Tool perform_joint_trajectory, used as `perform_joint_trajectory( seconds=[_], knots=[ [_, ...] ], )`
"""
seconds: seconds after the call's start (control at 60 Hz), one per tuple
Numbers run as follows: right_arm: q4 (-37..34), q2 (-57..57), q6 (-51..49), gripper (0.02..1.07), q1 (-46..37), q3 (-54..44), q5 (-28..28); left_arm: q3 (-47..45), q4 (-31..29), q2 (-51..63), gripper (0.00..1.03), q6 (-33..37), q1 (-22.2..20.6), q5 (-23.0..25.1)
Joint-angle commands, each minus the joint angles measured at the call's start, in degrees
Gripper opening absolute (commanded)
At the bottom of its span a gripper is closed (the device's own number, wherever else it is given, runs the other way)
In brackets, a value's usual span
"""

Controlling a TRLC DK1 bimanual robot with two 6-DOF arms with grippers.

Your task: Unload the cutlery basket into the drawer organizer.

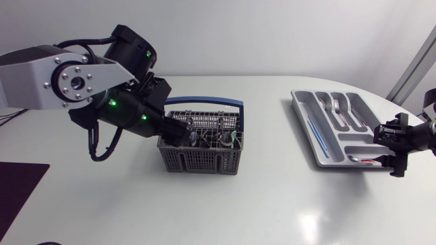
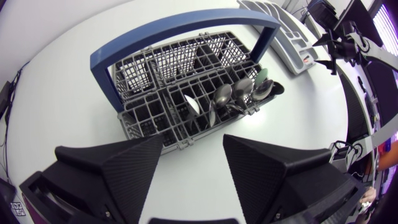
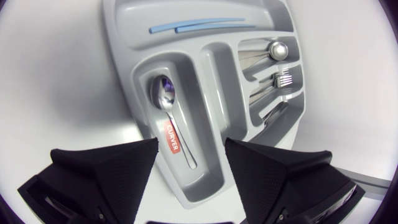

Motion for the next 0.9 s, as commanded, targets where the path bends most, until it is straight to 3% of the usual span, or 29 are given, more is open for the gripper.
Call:
perform_joint_trajectory(
  seconds=[0.0, 0.267, 0.667, 0.883],
  knots=[
    [-1.62, -2.71, 3.74, 0.94, 1.39, -2.40, -0.98, 2.55, -0.82, 1.65, 0.67, -3.75, 0.62, -0.23],
    [-7.33, -11.76, 13.76, 0.94, 6.05, -4.77, -5.81, 4.75, -0.47, 6.14, 0.67, -7.53, 0.88, -0.32],
    [-8.30, -23.01, 20.35, 0.94, 14.75, -13.03, -5.81, 7.47, 2.87, 8.86, 0.63, -13.68, 0.53, -0.41],
    [-8.56, -24.42, 21.23, 0.94, 16.33, -14.53, -5.81, 8.70, 2.96, 10.09, 0.55, -15.88, 0.80, -0.58]
  ],
)
